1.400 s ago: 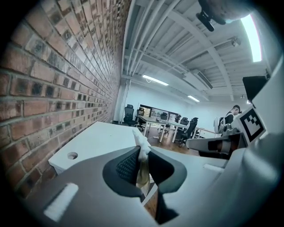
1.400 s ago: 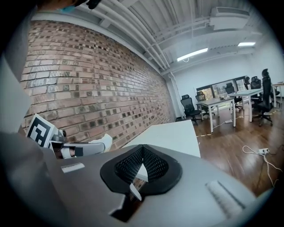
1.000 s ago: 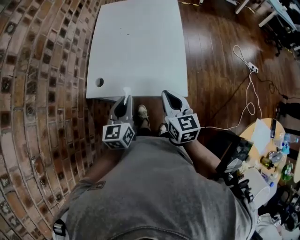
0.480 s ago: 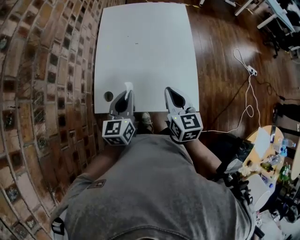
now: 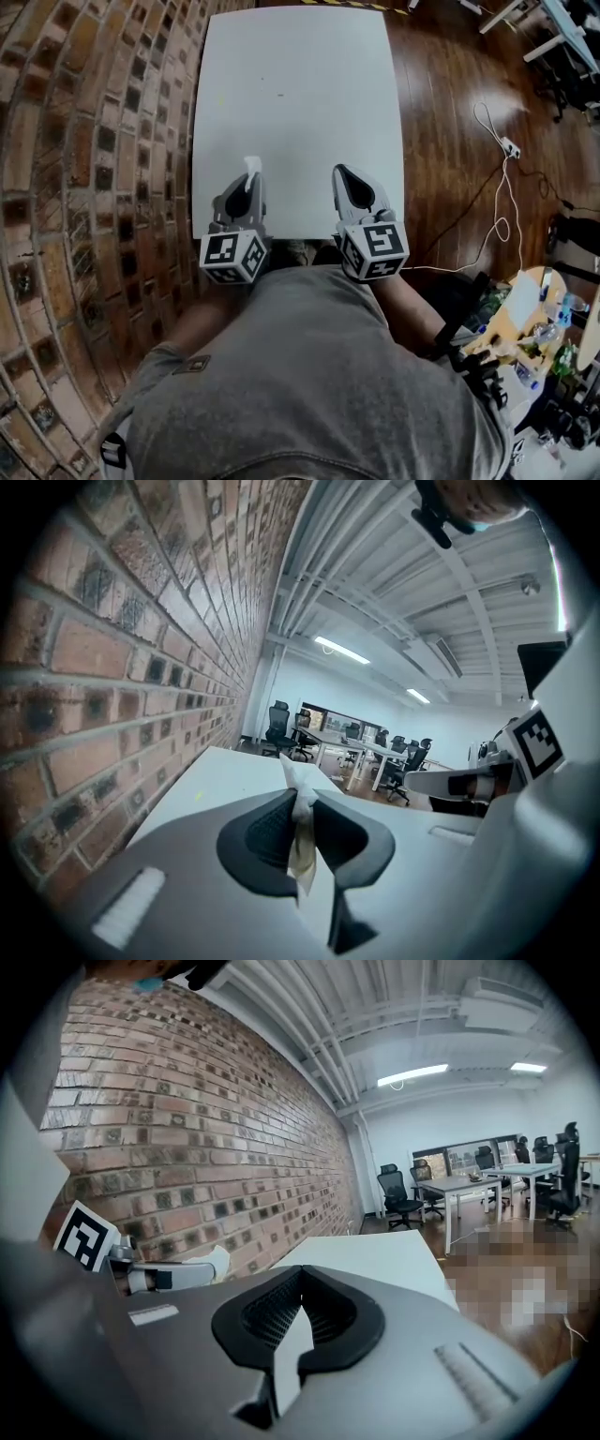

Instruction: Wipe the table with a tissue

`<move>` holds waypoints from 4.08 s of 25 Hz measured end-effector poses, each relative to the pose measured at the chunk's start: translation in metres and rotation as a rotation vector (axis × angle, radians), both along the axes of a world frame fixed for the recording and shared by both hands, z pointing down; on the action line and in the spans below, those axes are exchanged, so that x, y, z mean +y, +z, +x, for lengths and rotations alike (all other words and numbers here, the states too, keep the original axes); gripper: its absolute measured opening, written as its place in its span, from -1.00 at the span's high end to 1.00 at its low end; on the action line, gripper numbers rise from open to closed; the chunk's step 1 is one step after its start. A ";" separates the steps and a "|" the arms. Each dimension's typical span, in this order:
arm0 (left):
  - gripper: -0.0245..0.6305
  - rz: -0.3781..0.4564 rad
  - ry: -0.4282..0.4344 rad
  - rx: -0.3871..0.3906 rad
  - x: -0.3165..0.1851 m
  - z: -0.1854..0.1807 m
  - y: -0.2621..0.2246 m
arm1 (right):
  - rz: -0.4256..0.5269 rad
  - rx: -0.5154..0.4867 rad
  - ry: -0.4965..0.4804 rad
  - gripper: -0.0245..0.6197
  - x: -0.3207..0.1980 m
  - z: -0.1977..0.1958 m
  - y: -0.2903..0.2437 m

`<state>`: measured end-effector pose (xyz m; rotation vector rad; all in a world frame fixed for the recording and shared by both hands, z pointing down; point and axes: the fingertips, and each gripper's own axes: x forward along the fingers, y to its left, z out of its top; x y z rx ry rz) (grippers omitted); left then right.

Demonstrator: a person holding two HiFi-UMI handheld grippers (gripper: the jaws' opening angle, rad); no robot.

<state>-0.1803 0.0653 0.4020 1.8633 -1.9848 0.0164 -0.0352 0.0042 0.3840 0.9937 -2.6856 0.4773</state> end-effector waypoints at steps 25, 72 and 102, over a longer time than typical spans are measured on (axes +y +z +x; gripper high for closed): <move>0.85 -0.009 -0.116 -0.051 -0.148 -0.083 0.006 | 0.036 -0.014 -0.006 0.88 -0.157 -0.034 -0.002; 0.85 -0.566 0.029 -0.233 -0.263 -0.160 0.198 | -0.233 0.068 0.078 0.88 -0.223 -0.067 0.122; 0.85 -0.655 0.223 -0.278 -0.278 -0.116 0.195 | -0.238 0.004 0.129 0.88 -0.227 -0.053 0.113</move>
